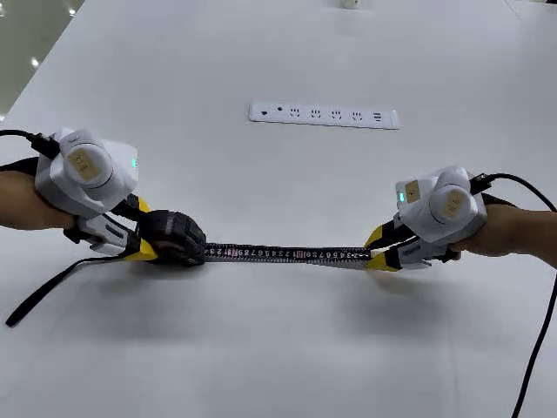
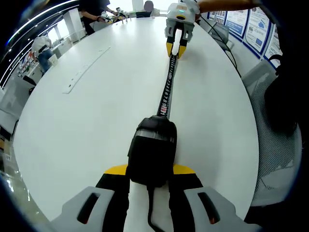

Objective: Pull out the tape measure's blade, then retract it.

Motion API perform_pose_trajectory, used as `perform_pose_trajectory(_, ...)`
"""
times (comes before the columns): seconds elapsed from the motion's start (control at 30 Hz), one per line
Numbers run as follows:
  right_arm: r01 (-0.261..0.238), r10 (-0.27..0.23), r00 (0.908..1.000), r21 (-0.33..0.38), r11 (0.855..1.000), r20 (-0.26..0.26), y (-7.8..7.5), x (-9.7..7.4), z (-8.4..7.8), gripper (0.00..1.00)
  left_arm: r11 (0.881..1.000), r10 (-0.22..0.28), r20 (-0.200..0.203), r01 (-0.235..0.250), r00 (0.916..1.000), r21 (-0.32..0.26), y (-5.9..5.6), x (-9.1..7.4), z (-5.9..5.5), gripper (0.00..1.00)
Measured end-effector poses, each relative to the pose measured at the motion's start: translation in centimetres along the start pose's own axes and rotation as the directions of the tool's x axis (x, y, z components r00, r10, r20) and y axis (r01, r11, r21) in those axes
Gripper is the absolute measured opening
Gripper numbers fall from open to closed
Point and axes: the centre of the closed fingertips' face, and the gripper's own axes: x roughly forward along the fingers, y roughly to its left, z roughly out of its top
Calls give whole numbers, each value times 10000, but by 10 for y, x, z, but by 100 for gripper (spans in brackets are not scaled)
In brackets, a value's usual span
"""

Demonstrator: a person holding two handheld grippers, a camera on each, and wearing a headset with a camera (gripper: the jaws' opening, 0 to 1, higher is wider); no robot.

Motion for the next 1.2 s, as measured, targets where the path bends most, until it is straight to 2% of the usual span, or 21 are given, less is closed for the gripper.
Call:
perform_pose_trajectory(0.27, 14, -8, 9996, 184, 9998, -278, 0, 5, -2, 11, 9997, 2, -110, 0, 9999, 253, 0, 0, 1, 26)
perform_pose_trajectory(0.43, 22, -19, 9998, 186, 9998, -177, 0, 3, -2, 12, 9997, -13, -100, 15, 9999, 246, 1, 0, 1, 26)
perform_pose_trajectory(0.47, 15, -10, 9994, 127, 9999, -353, 0, 3, -5, 12, 9997, -10, -97, 12, 10000, 250, 1, 0, 1, 26)
perform_pose_trajectory(0.5, -23, 5, 9995, -614, 9981, -301, 0, 4, -3, 12, 9996, -9, -93, 12, 10000, 277, 0, 0, 1, 26)
perform_pose_trajectory(0.53, 21, -29, 9992, -197, 9998, -399, 2, 4, -5, 12, 9996, -12, -89, 14, 10000, 280, 1, 0, 1, 26)
perform_pose_trajectory(1.0, 148, -151, 9992, -71, 9999, -365, 2, 3, -6, 18, 9997, 63, -86, -61, 9999, 242, 2, 0, 2, 27)
perform_pose_trajectory(1.2, 302, -302, 9991, -23, 9995, -298, 5, 0, -5, 22, 9997, 172, -198, -168, 9997, 195, 1, -1, -1, 29)
